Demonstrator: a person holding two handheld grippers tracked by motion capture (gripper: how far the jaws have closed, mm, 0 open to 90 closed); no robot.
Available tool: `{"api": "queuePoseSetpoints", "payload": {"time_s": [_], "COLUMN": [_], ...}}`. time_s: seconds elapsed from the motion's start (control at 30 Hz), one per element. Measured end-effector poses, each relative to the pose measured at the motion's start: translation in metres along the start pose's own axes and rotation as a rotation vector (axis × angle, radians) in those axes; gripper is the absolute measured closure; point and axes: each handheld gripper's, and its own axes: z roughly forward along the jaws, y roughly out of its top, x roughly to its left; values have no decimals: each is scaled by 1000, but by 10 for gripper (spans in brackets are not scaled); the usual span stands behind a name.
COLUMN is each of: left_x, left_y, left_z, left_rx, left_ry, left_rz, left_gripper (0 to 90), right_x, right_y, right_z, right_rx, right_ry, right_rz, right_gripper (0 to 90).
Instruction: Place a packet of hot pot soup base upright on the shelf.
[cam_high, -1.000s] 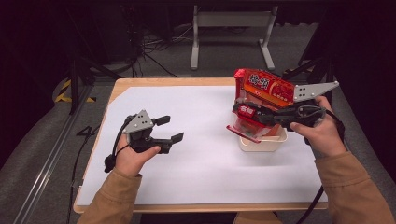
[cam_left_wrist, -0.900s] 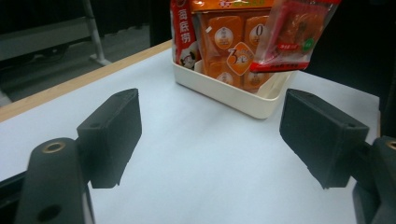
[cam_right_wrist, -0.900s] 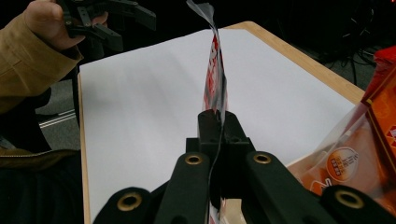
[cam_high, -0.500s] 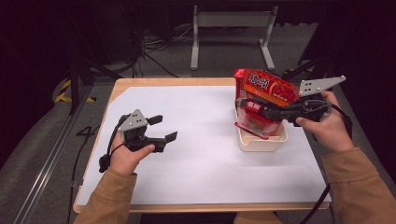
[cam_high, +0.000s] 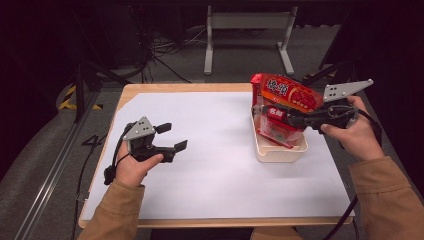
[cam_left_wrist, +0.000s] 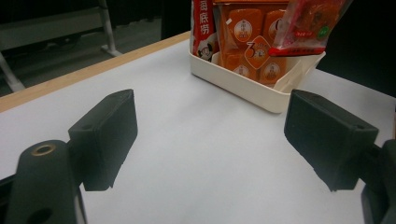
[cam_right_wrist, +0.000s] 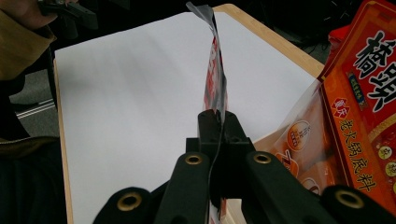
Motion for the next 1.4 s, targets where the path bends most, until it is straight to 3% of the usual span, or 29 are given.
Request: {"api": "queuePoseSetpoints", "payload": {"time_s": [0.4, 0.7, 1.0, 1.4], "left_x": [1, 1, 4, 6], "left_y": [-1, -5, -11, -13], "left_z": [-3, -10, -20, -19], "left_rx": [2, 2, 7, 12], "left_ry": [3, 26, 50, 52], "left_rz": [-4, -10, -33, -41], "left_gripper": [178, 176, 175, 171], "right_x": [-6, -12, -19, -25], "right_y": [-4, -6, -9, -18], "right_z": [3, 6, 16, 22], "right_rx": [27, 34, 57, 77], "right_ry": [18, 70, 100, 125], "right_rz": [-33, -40, -34, -17], "right_gripper": [899, 899, 898, 897]}}
